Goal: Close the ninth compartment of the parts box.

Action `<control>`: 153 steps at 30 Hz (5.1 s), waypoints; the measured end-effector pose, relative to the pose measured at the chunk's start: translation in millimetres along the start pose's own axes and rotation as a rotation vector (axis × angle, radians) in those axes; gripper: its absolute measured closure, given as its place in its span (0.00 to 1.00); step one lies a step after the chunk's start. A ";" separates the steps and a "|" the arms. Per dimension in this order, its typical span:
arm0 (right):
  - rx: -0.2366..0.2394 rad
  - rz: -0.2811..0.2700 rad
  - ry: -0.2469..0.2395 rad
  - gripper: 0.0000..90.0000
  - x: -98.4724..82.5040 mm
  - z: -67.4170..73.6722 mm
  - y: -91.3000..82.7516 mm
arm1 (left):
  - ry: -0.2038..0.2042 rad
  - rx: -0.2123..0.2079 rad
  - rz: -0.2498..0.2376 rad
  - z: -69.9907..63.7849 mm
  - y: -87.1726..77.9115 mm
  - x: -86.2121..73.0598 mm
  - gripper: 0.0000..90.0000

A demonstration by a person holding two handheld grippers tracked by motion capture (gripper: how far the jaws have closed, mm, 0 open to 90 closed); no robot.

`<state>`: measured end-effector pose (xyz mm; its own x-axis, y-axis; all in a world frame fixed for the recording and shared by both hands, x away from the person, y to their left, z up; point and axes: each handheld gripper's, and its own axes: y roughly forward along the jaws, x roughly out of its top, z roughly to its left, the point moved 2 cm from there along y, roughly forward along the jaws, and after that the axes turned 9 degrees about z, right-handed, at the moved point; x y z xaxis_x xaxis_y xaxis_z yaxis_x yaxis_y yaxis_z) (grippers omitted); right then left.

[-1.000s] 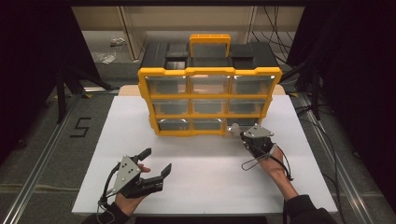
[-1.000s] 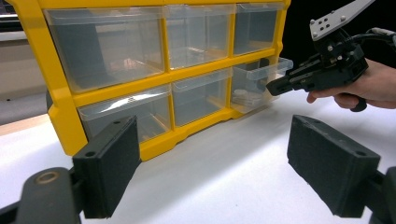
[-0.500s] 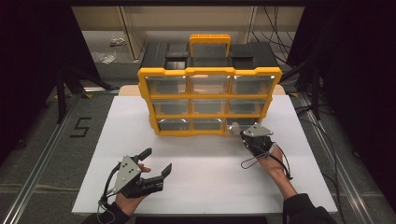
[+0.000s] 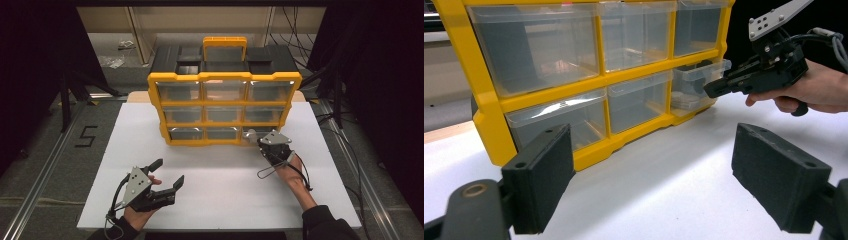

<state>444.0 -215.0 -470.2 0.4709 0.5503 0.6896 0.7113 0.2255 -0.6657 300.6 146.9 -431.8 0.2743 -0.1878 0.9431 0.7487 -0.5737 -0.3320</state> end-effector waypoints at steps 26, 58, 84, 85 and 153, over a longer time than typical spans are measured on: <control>-0.001 0.017 0.025 1.00 3.9 -3.7 10.7 | -0.001 -0.001 0.001 -0.2 0.5 0.3 0.18; -0.021 0.019 0.045 1.00 8.1 -7.6 21.3 | 0.001 -0.002 -0.001 -0.5 -0.1 0.4 0.18; 0.056 -0.011 0.082 0.91 9.0 -11.3 4.1 | 0.001 -0.005 -0.006 -0.3 -2.4 1.1 0.18; 0.069 -0.011 0.082 0.86 9.0 -10.7 1.9 | 0.003 -0.005 -0.006 -0.5 -2.4 1.1 0.18; 0.215 -0.273 0.190 0.16 26.6 38.3 -85.4 | 0.000 -0.004 -0.004 -0.2 -2.4 0.5 0.18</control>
<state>375.8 -188.8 -406.0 0.3816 0.2926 0.8768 0.7078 0.5175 -0.4808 298.8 148.0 -430.5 0.2715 -0.1855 0.9444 0.7476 -0.5774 -0.3283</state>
